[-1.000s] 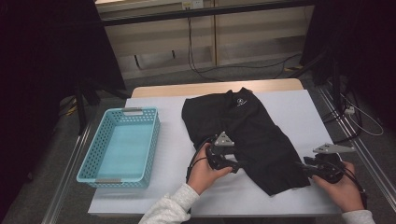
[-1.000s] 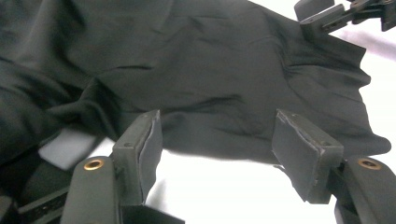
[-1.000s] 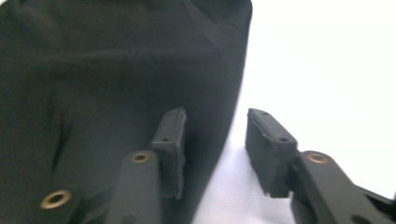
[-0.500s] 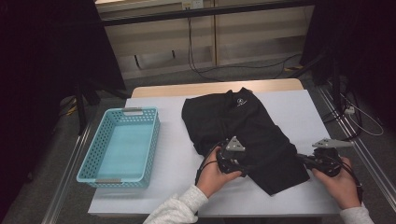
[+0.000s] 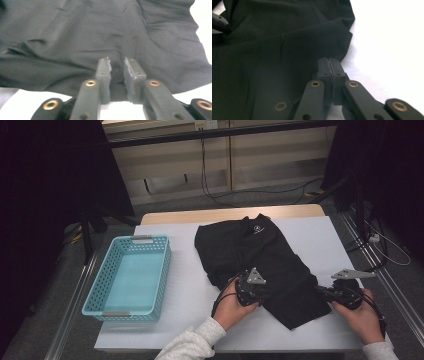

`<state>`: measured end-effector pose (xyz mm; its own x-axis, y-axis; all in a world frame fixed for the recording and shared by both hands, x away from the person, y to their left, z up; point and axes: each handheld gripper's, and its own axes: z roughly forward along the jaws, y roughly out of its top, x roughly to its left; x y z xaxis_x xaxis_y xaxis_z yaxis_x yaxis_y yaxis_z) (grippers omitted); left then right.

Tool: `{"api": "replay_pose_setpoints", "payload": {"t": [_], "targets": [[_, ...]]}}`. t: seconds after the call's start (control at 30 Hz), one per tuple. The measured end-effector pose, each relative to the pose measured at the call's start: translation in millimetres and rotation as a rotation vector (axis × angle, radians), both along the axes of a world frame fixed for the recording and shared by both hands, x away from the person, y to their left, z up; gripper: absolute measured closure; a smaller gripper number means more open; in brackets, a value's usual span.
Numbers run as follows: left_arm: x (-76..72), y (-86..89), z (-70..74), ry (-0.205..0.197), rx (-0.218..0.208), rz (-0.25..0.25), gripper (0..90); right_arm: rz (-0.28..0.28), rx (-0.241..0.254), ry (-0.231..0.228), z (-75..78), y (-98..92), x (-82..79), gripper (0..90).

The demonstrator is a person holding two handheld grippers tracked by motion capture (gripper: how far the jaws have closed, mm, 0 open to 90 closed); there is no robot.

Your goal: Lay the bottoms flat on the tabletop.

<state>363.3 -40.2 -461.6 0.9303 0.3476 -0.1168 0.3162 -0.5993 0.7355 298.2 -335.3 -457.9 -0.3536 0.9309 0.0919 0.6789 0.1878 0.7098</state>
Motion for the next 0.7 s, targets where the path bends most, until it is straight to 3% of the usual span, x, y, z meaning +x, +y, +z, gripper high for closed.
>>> {"api": "replay_pose_setpoints", "payload": {"t": [0.1, 0.23, 0.43, 0.57, 0.63, 0.7], "targets": [[-0.1, -0.6, 1.0, 0.041, 0.001, 0.019, 89.0, 0.012, 0.01, 0.007, 0.6, 2.3, -0.2, 89.6], [5.9, 3.5, 7.1, 0.079, 0.006, 0.036, 90.0, 0.033, 0.015, -0.001, 5.2, 5.4, -2.5, 89.7], [24.2, 19.0, 20.6, 0.071, -0.043, 0.099, 90.0, 0.053, 0.07, -0.04, 15.4, 8.6, -3.3, 89.8], [33.1, 22.5, 13.6, 0.071, -0.034, 0.12, 90.0, 0.025, 0.041, -0.059, 14.5, 11.0, 3.6, 89.8], [34.2, 23.6, 10.9, 0.059, -0.041, 0.125, 86.3, 0.004, 0.042, -0.054, 10.2, 8.4, 8.7, 89.6], [32.9, 24.6, 11.8, 0.062, -0.052, 0.126, 73.2, -0.018, 0.018, -0.036, 4.7, 6.3, 12.2, 88.8]]}}
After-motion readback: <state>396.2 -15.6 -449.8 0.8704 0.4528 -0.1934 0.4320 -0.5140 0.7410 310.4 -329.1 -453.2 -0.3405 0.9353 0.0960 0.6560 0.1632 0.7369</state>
